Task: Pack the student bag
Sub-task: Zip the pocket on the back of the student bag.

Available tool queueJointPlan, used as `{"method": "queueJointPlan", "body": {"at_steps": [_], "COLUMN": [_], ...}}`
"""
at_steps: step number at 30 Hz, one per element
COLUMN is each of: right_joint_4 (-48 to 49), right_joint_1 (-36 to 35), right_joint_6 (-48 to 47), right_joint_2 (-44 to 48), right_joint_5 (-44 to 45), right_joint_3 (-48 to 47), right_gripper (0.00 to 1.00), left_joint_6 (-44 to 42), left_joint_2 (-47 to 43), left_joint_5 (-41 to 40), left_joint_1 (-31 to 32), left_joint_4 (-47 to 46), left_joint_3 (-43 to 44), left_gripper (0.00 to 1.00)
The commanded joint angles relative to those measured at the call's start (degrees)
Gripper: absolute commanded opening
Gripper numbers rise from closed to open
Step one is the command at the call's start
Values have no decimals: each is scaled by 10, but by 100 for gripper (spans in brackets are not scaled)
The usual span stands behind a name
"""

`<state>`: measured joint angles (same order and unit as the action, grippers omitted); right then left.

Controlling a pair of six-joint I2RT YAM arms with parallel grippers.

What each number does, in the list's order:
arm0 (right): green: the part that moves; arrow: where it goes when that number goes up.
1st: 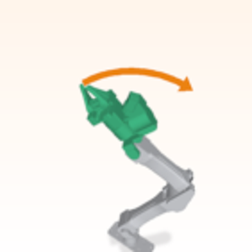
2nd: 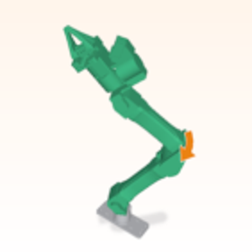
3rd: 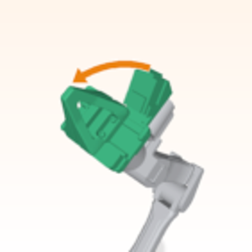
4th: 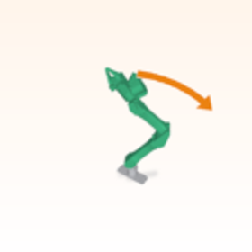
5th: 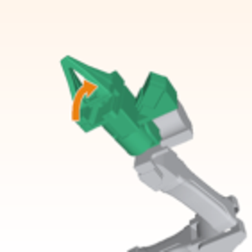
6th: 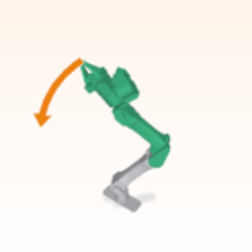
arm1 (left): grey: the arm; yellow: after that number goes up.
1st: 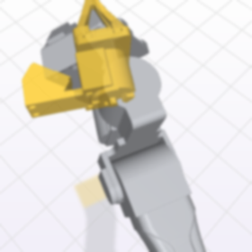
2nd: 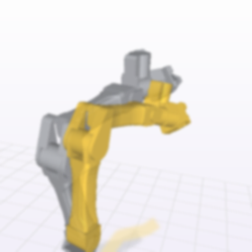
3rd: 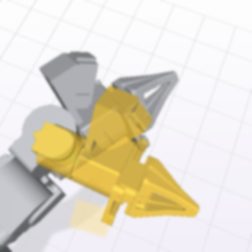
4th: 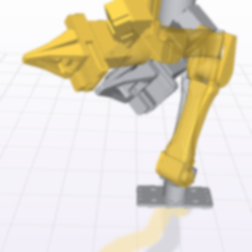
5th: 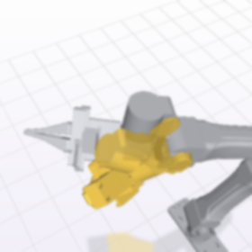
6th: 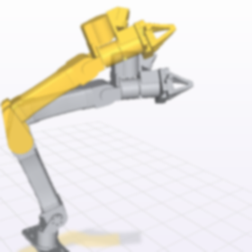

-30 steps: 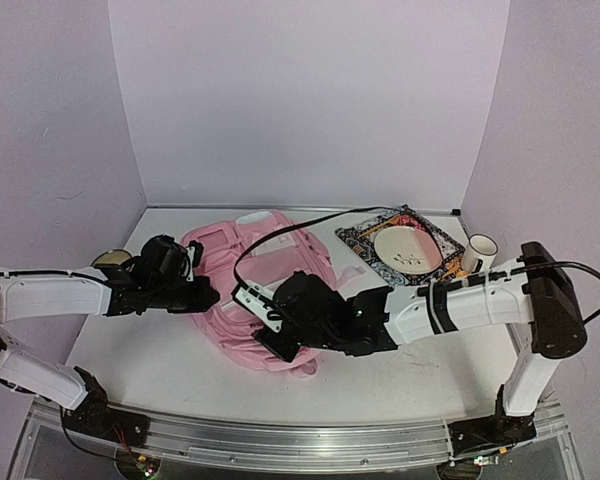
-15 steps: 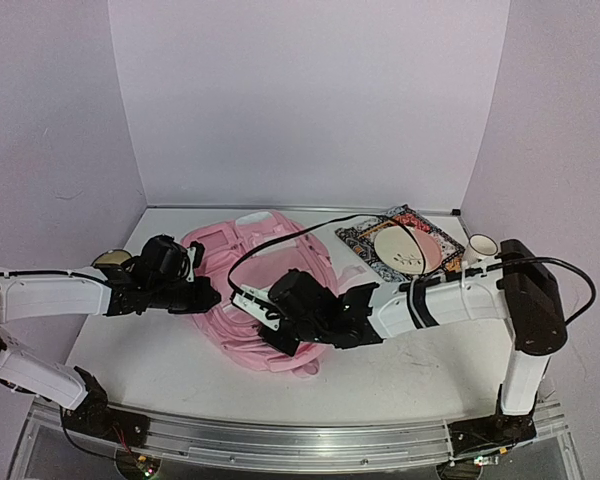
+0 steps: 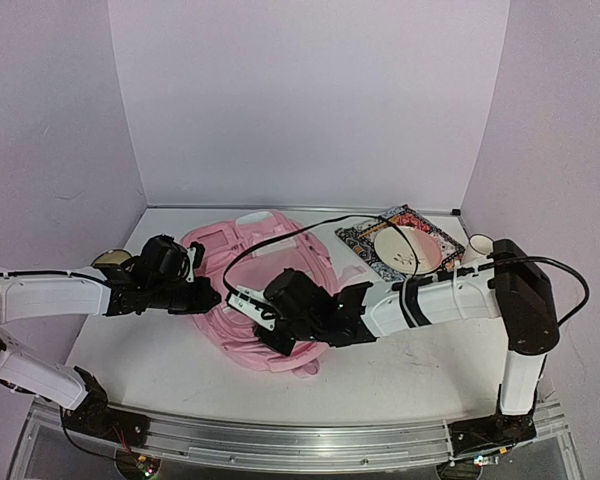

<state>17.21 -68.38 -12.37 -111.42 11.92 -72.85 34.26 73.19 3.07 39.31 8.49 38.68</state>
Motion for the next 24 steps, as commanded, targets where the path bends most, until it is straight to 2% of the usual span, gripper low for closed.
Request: {"method": "queueJointPlan", "body": {"at_steps": [1,16,24], "right_joint_4": [-55,-59,-52], "right_joint_1": [3,2,3], "right_joint_6": [13,36,22], "right_joint_2": [15,59,41], "right_joint_5": [6,1,9], "right_joint_3": [27,67,46], "right_gripper": [37,39,35], "left_joint_6": [-17,-17,-17], "left_joint_2": [-5,-7,-9], "left_joint_5": [26,19,28], "left_joint_1": [4,4,4], "left_joint_4": [20,20,19], "left_joint_3": [20,16,17], "left_gripper": [0,0,0]}}
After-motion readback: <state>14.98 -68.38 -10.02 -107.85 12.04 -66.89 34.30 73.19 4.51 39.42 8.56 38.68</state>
